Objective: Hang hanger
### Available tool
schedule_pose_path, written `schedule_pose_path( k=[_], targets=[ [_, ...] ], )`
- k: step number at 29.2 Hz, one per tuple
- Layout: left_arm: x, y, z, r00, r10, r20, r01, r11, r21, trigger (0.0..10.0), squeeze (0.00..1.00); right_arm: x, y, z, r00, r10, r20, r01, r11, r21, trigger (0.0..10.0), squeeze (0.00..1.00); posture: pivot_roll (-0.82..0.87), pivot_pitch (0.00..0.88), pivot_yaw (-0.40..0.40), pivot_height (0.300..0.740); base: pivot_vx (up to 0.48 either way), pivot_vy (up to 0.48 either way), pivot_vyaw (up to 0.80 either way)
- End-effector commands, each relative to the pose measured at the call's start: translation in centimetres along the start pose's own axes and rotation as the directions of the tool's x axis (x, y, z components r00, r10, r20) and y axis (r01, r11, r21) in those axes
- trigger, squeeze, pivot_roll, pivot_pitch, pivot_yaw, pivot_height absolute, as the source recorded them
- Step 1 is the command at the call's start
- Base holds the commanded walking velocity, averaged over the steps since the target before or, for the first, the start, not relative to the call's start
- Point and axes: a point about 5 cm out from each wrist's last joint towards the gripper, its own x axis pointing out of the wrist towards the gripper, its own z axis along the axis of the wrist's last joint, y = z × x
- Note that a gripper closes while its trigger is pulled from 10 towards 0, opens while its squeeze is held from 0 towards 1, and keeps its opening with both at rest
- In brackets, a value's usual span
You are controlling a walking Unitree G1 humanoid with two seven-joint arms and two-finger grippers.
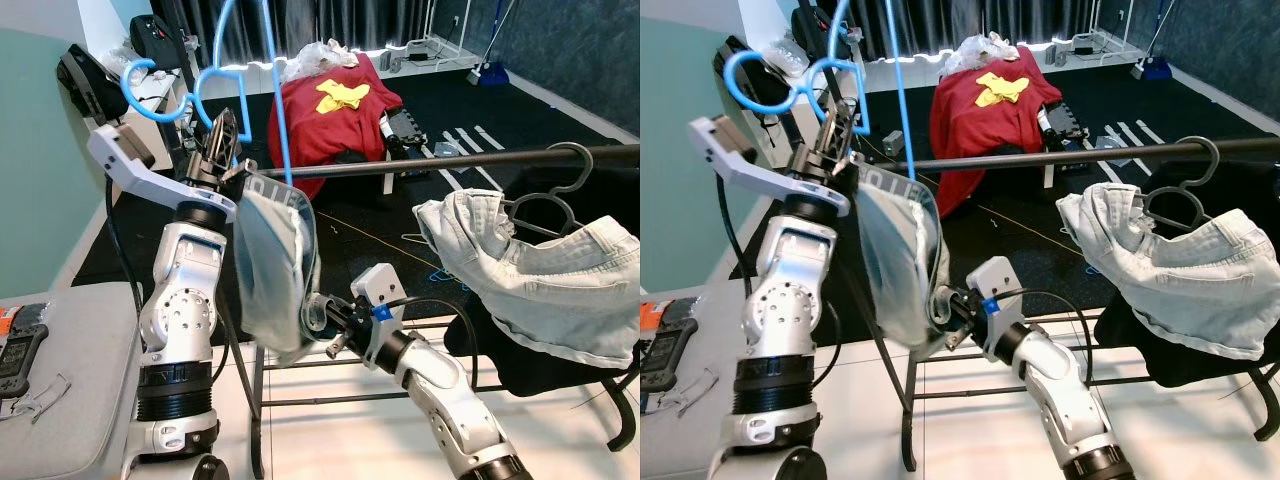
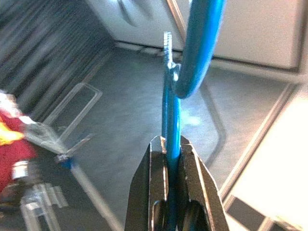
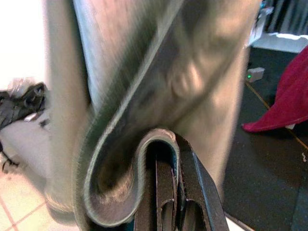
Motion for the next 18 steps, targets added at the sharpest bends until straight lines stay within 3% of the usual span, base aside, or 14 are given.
schedule_pose_path(
  k=[1, 3, 7, 8, 12, 15, 18],
  targets=[
    [0.5, -0.4, 1.3, 0.998, -0.029, 0.06, 0.03, 0.999, -0.015, 0.0, 0.0, -1.1, 0.2, -2.5, 0.991, 0.017, -0.136, -0.017, 1.0, 0.0, 0.0, 0.0, -0.1, 0.055, 0.054, 0.74, 0.0, 0.0, 0.0],
    [0.8, -0.4, 1.7, 0.996, -0.021, 0.082, 0.022, 1.0, -0.009, 0.0, 0.0, -1.6, 0.0, -3.4, 0.983, 0.006, -0.183, -0.004, 1.0, 0.009, 0.0, 0.0, -0.1, 0.055, 0.054, 0.74, 0.0, 0.0, 0.0],
    [1.9, -0.2, 3.4, 0.991, -0.036, 0.125, 0.03, 0.998, 0.048, 0.0, 0.0, -5.5, -0.9, -10.0, 0.89, -0.068, -0.45, 0.087, 0.996, 0.022, 0.0, 0.0, -0.09, 0.053, 0.048, 0.74, 0.0, 0.0, 0.0],
    [1.9, -0.2, 3.4, 0.991, -0.036, 0.125, 0.03, 0.998, 0.048, 0.0, 0.0, -5.5, -0.9, -10.0, 0.89, -0.068, -0.45, 0.087, 0.996, 0.022, 0.0, 0.0, -0.09, 0.053, 0.048, 0.74, 0.0, 0.0, 0.0],
    [2.0, 0.4, 4.0, 0.991, -0.019, 0.135, 0.009, 0.997, 0.078, 0.0, 0.0, -6.8, 0.2, -13.7, 0.808, -0.058, -0.586, 0.104, 0.994, 0.045, 0.0, 0.0, -0.1, 0.054, 0.052, 0.74, 0.0, 0.0, 0.0],
    [1.9, 0.4, 3.8, 0.993, -0.036, 0.112, 0.027, 0.996, 0.087, 0.0, 0.0, -6.5, 1.5, -15.0, 0.783, -0.072, -0.618, 0.132, 0.99, 0.052, 0.0, 0.0, -0.1, 0.055, 0.051, 0.74, 0.0, 0.0, 0.0],
    [1.3, -0.8, 1.6, 0.983, -0.164, -0.087, 0.179, 0.963, 0.203, 0.0, 0.0, -4.1, 3.2, -14.9, 0.816, -0.102, -0.57, 0.184, 0.979, 0.087, 0.0, 0.0, -0.1, 0.058, 0.051, 0.74, 0.0, 0.0, 0.0]
  ],
)
